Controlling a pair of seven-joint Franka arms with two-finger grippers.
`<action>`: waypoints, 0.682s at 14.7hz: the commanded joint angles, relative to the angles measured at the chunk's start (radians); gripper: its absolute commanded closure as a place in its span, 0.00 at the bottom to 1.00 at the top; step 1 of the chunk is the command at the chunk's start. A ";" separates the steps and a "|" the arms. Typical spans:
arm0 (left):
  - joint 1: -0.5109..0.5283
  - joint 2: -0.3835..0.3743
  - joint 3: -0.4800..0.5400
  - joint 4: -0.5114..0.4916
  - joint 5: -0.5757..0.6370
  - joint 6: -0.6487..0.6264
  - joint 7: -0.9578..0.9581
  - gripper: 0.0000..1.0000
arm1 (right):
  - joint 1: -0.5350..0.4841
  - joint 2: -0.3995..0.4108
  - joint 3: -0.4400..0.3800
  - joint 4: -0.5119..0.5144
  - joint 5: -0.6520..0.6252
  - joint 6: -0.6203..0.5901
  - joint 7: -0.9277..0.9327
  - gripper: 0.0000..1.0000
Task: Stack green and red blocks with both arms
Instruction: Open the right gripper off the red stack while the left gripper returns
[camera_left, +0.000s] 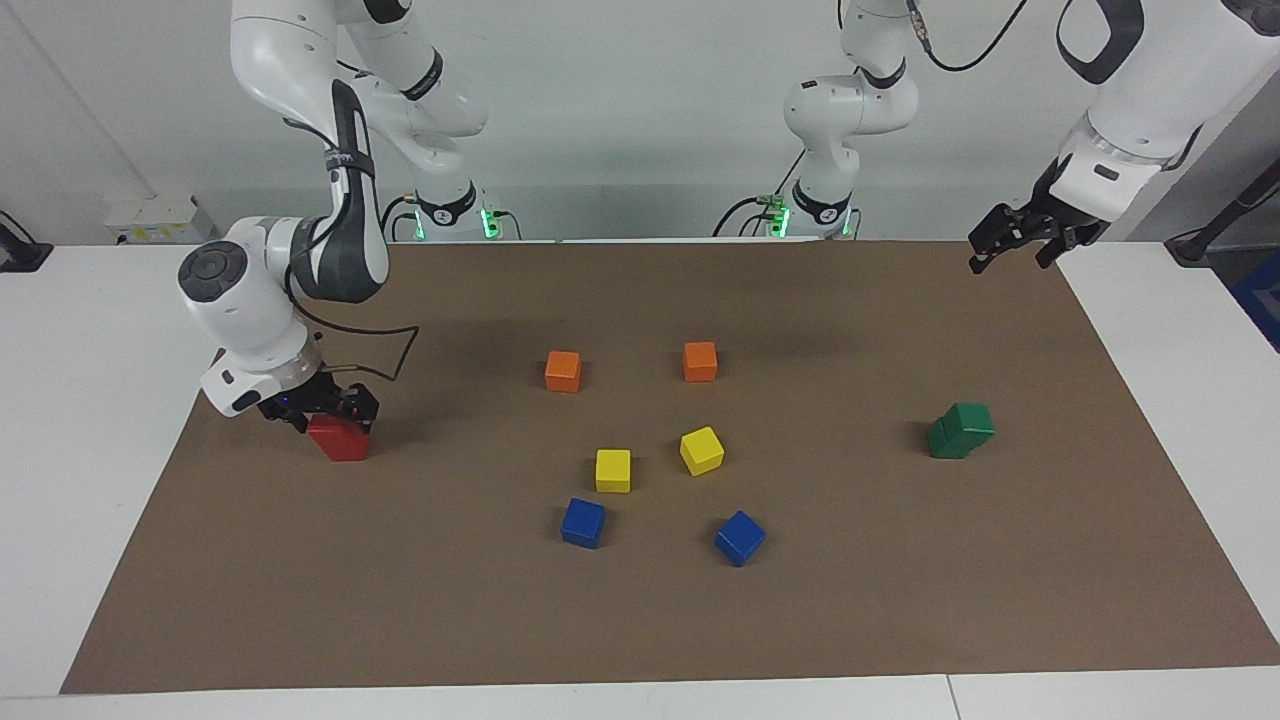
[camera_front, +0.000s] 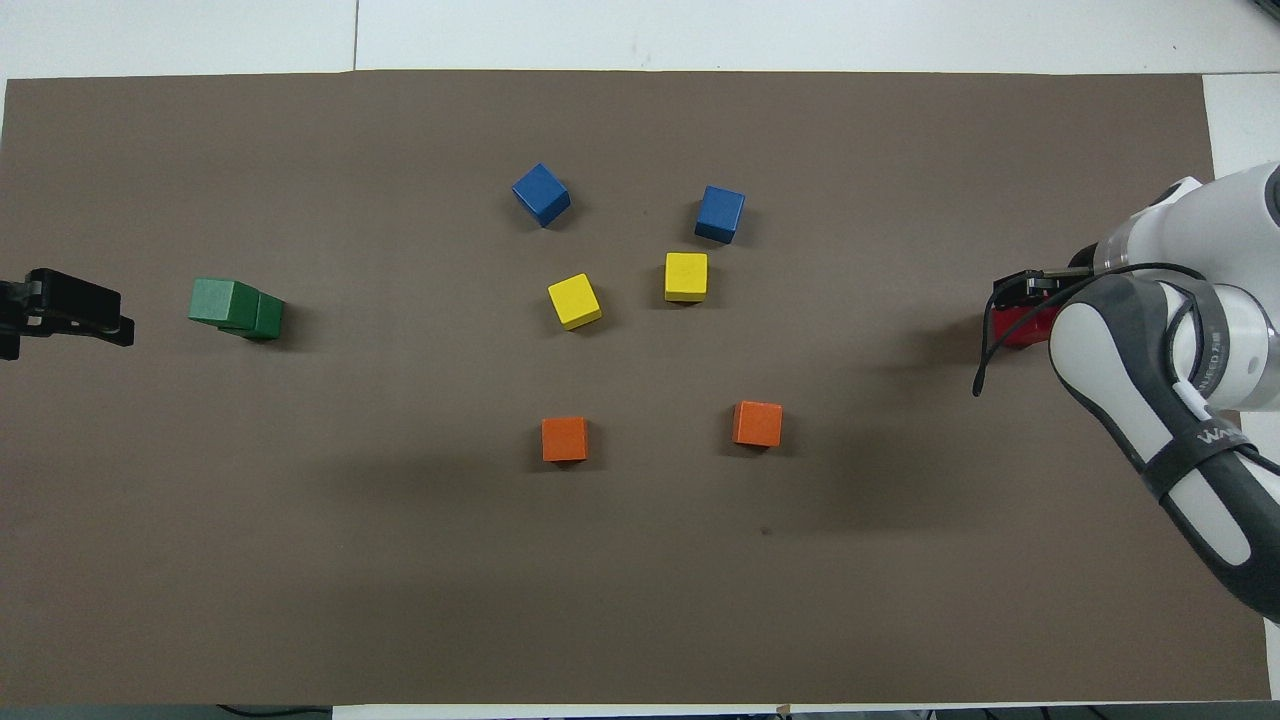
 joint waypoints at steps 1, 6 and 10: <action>0.020 0.023 -0.027 0.037 0.020 -0.037 -0.021 0.00 | 0.001 -0.014 0.006 0.034 0.013 -0.003 0.013 0.00; 0.023 -0.004 -0.041 0.000 0.049 -0.019 -0.010 0.00 | 0.008 -0.070 0.010 0.060 0.013 -0.028 0.011 0.00; 0.021 -0.004 -0.042 -0.006 0.051 0.007 -0.009 0.00 | 0.025 -0.172 0.010 0.066 0.013 -0.049 0.005 0.00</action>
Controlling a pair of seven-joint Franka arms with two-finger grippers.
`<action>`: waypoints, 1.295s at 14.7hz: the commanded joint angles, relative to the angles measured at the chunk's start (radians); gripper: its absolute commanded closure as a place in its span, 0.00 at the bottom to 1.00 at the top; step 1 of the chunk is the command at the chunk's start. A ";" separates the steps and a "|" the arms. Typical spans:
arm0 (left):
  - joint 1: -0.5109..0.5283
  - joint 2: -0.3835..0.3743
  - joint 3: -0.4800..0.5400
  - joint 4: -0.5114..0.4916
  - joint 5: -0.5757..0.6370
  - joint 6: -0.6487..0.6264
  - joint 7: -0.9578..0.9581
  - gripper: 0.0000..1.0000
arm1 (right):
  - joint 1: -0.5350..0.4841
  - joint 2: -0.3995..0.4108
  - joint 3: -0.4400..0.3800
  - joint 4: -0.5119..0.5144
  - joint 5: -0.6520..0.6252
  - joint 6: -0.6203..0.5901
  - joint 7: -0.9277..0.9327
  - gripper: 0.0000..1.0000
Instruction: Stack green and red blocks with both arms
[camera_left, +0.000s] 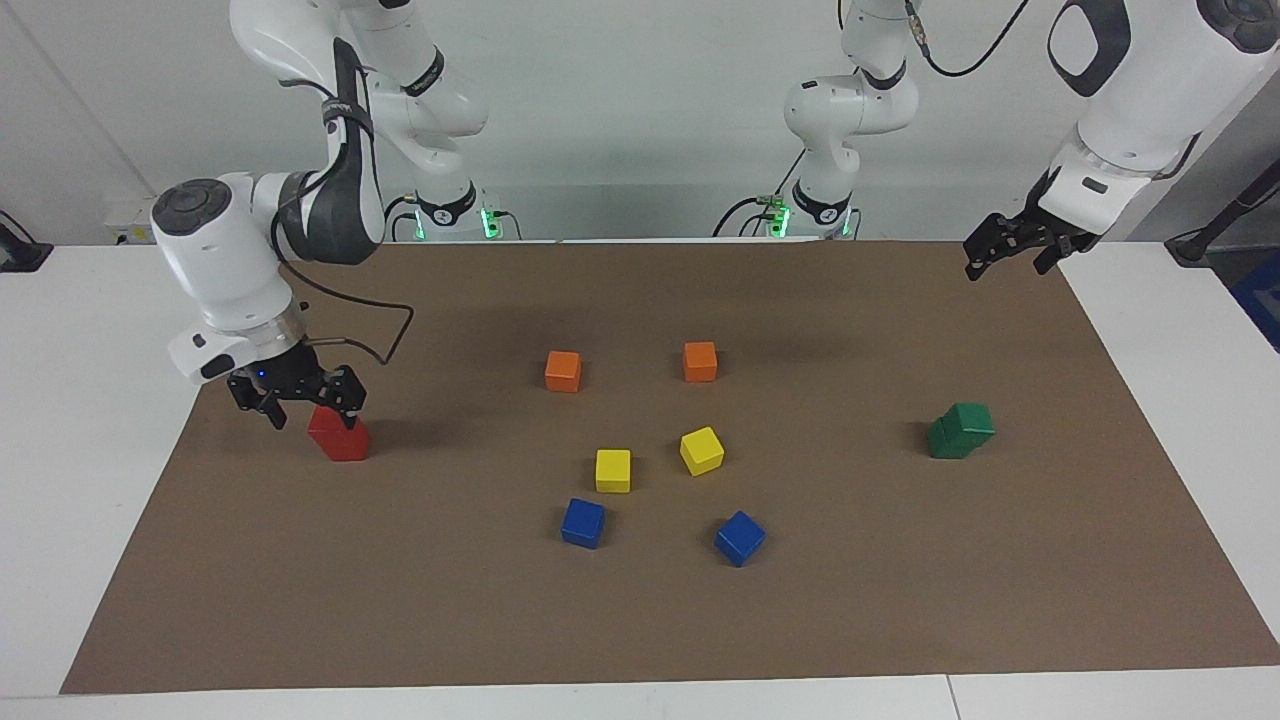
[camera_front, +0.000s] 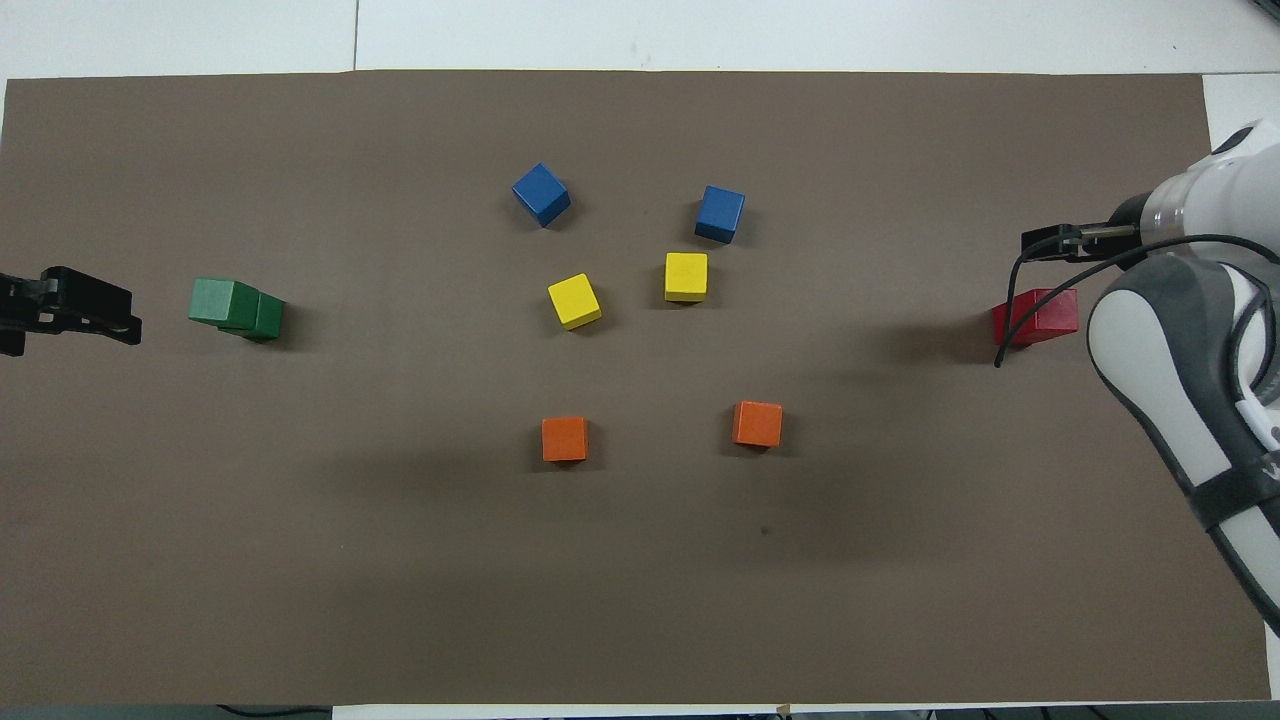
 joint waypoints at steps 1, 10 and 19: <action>0.014 -0.011 -0.017 -0.016 0.028 0.016 0.003 0.00 | 0.006 -0.090 0.004 -0.005 0.013 -0.069 0.002 0.00; 0.013 -0.024 -0.080 -0.078 0.019 0.088 -0.008 0.00 | 0.010 -0.237 0.004 0.199 0.013 -0.545 0.005 0.00; 0.014 -0.027 -0.081 -0.091 0.011 0.127 0.000 0.00 | 0.014 -0.225 -0.009 0.253 0.033 -0.656 0.002 0.00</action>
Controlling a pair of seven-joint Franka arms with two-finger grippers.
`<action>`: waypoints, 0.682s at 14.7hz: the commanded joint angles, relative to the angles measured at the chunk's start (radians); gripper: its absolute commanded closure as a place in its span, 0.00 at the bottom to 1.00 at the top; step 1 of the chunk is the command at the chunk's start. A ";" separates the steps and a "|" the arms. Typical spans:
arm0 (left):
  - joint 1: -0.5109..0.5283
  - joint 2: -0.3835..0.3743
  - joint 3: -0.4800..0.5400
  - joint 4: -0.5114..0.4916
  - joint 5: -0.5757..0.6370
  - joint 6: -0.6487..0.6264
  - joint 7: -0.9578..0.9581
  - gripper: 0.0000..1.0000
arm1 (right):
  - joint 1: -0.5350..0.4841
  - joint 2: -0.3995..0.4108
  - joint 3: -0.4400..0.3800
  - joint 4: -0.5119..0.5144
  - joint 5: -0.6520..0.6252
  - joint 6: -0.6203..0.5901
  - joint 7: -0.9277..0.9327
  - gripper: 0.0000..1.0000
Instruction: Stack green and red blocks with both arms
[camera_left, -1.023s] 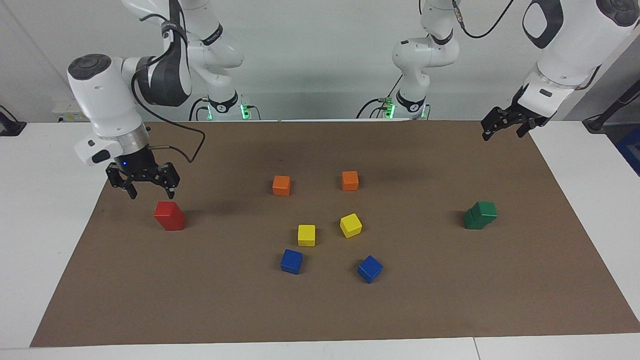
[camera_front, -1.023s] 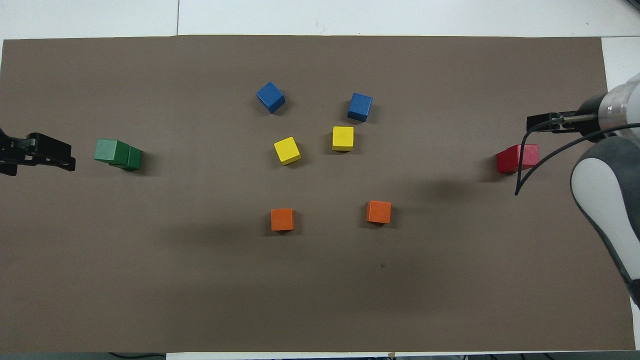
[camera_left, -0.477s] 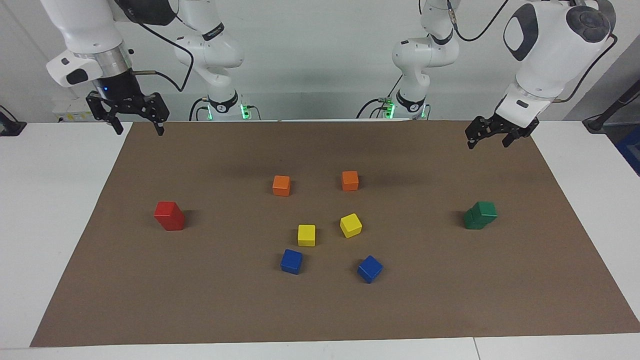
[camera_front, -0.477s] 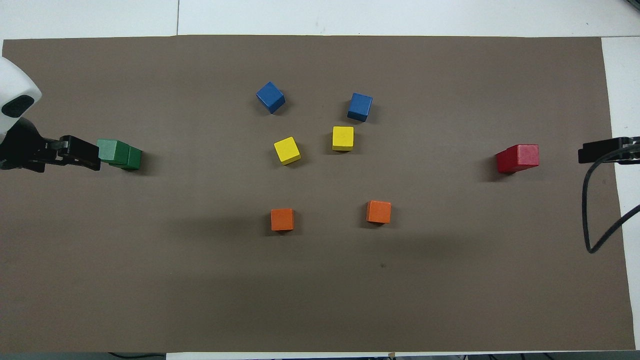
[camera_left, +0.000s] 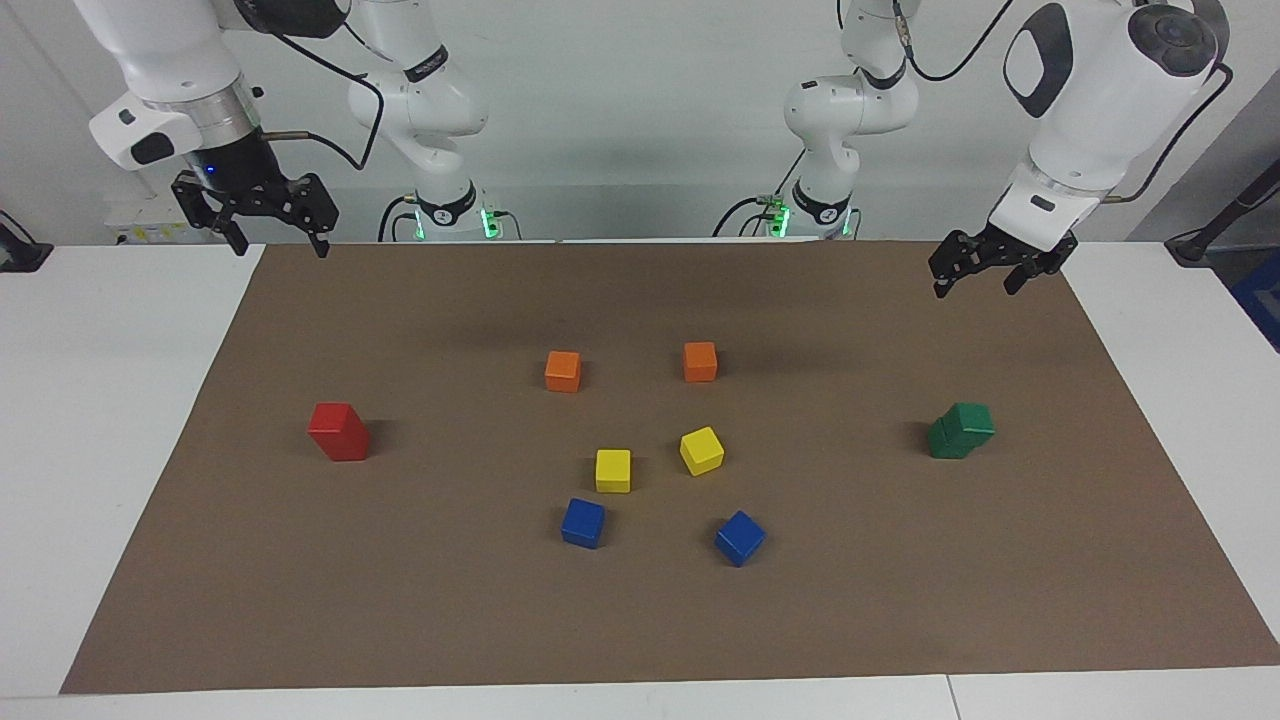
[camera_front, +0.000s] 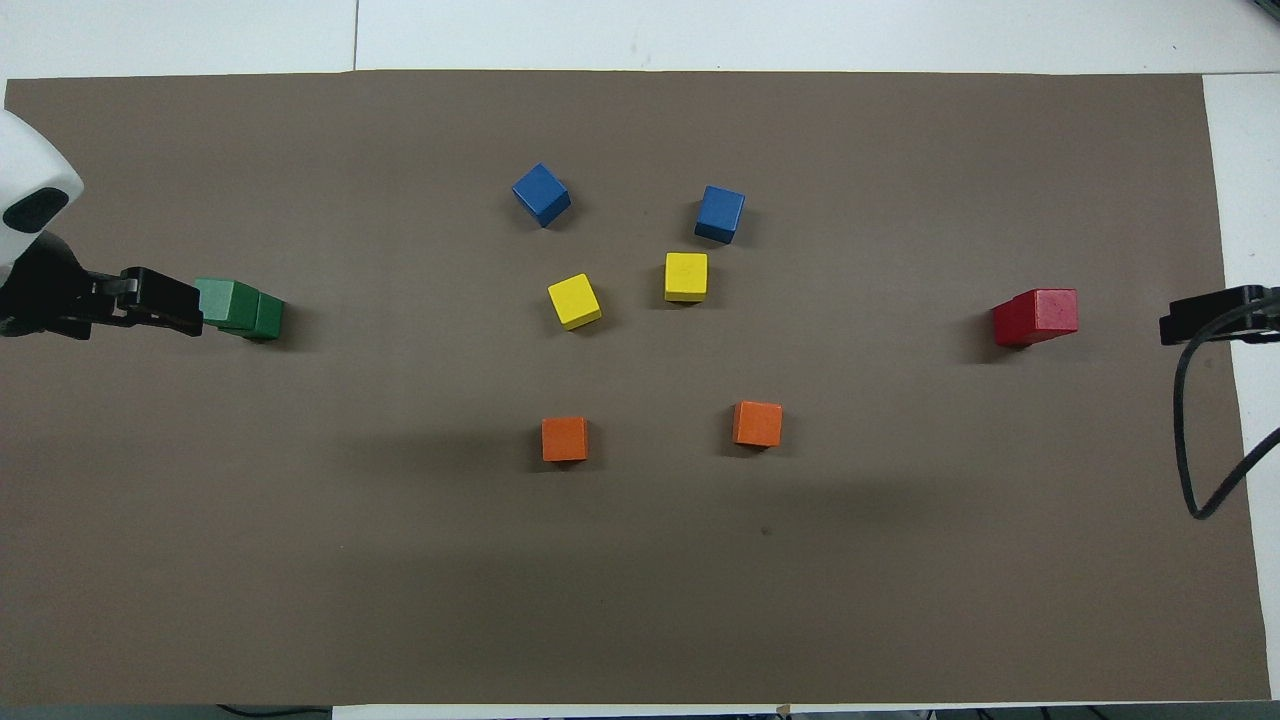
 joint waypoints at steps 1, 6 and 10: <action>0.013 -0.019 -0.011 -0.022 0.006 0.035 0.003 0.00 | 0.014 0.015 -0.011 0.033 0.023 -0.034 0.003 0.00; 0.013 -0.022 -0.008 -0.027 0.006 0.035 0.004 0.00 | 0.064 0.017 -0.075 0.034 0.023 -0.049 0.005 0.00; 0.011 -0.026 -0.007 -0.025 0.006 0.030 0.001 0.00 | 0.099 0.017 -0.095 0.034 0.019 -0.045 0.009 0.00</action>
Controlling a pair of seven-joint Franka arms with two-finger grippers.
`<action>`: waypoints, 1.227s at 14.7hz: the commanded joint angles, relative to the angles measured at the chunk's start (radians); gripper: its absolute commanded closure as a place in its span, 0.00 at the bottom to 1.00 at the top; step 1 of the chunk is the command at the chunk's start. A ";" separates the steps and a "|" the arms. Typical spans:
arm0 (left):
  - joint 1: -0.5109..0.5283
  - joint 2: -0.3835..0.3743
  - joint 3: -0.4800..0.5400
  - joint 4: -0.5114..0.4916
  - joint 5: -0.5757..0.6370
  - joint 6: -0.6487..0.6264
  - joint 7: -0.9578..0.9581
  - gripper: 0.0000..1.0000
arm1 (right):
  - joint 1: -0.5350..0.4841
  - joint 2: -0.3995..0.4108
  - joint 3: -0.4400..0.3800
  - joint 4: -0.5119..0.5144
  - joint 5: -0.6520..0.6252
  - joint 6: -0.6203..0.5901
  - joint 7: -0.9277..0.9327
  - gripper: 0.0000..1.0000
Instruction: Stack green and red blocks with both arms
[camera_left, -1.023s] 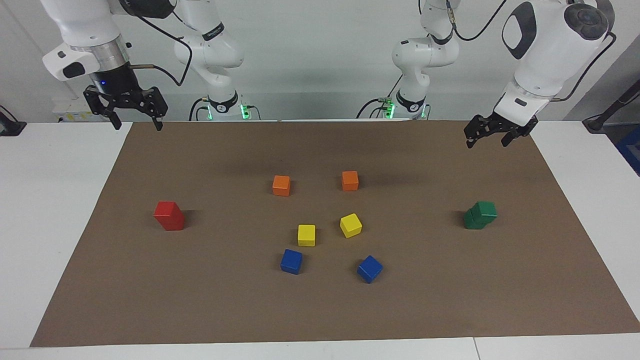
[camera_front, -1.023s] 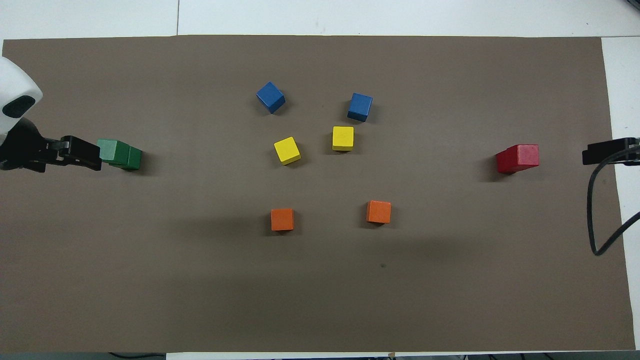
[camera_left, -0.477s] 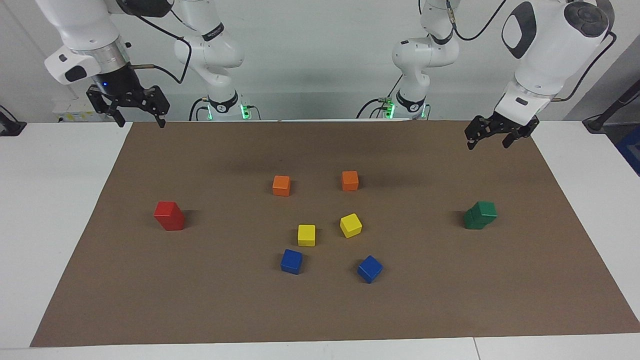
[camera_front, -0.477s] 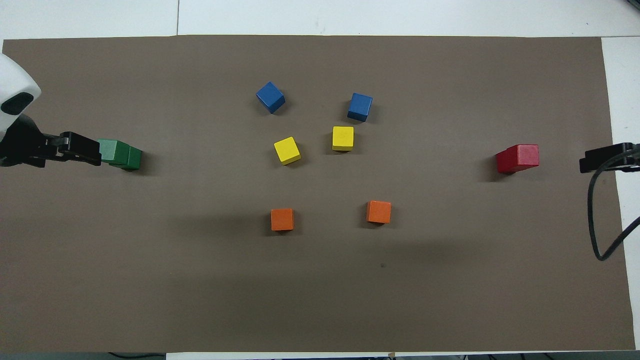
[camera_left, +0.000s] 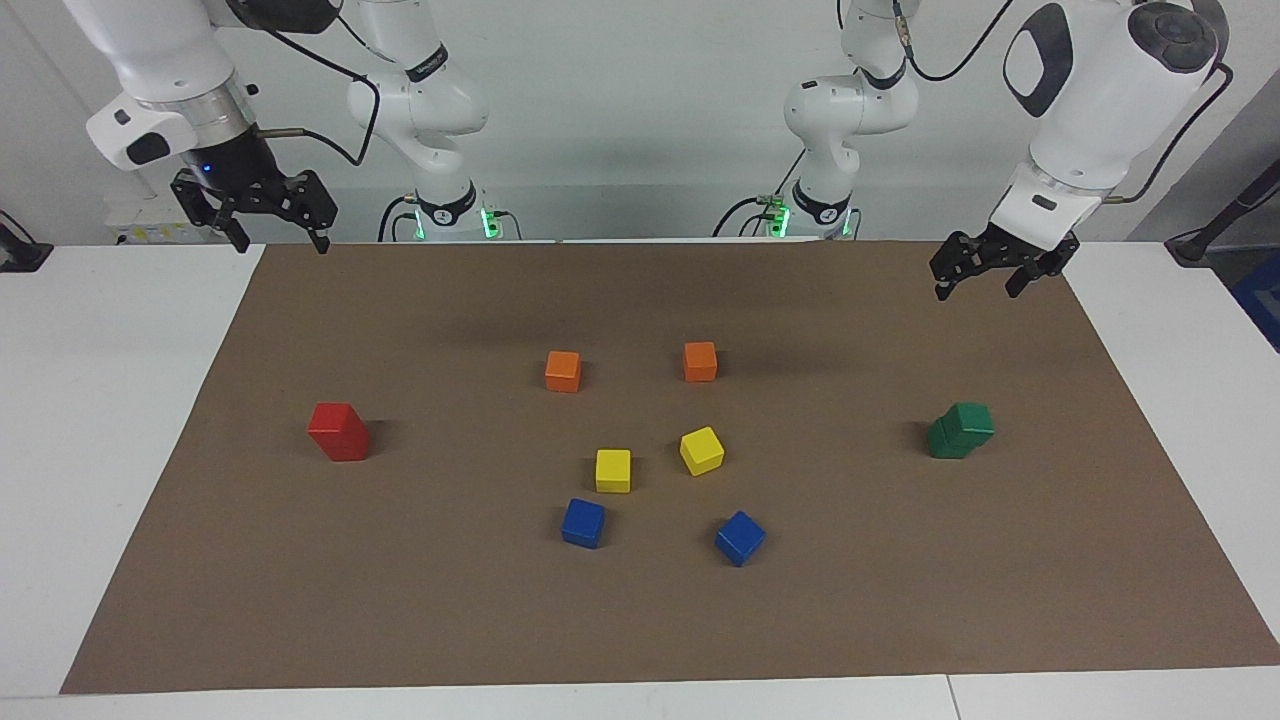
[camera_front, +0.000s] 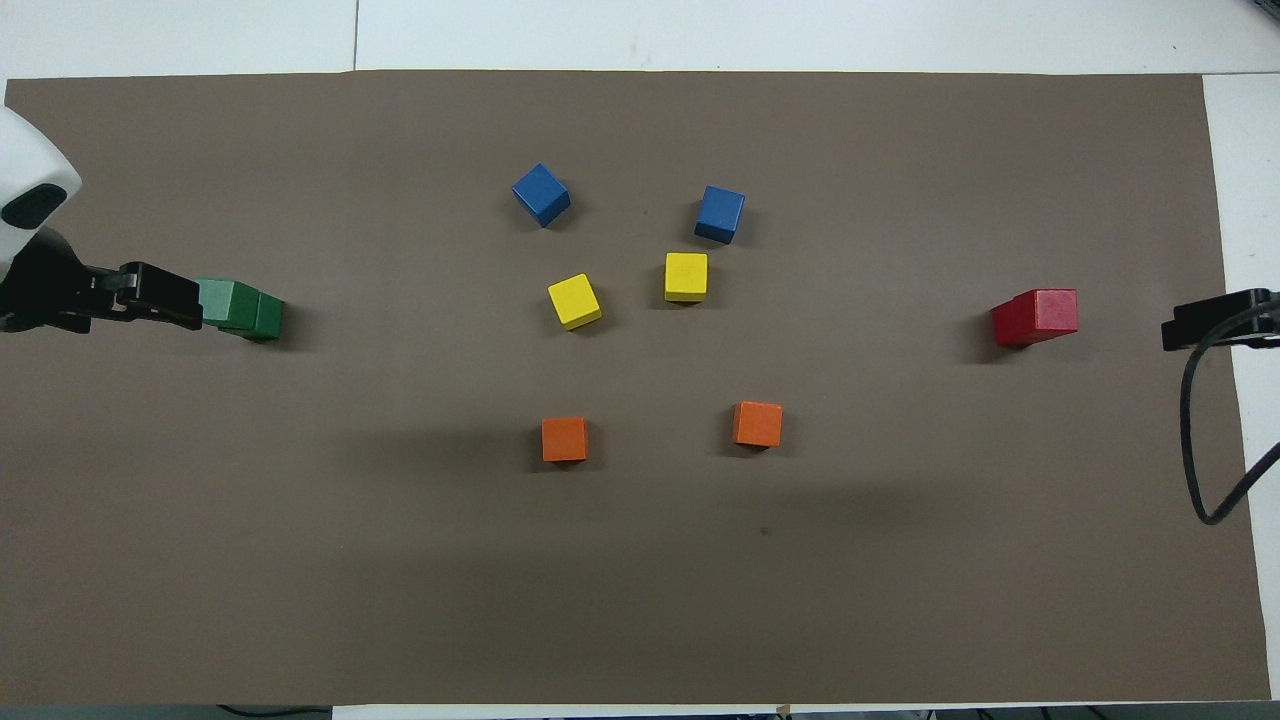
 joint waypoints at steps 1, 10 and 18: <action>0.010 -0.027 -0.006 -0.025 0.006 0.013 0.000 0.00 | 0.040 0.015 -0.034 0.027 0.011 -0.025 0.011 0.00; 0.010 -0.027 -0.005 -0.025 0.006 0.010 -0.002 0.00 | 0.040 0.006 -0.038 0.024 0.011 -0.043 0.012 0.00; 0.008 -0.029 -0.003 -0.023 0.006 0.018 0.006 0.00 | 0.032 0.003 -0.038 0.015 0.013 -0.040 0.011 0.00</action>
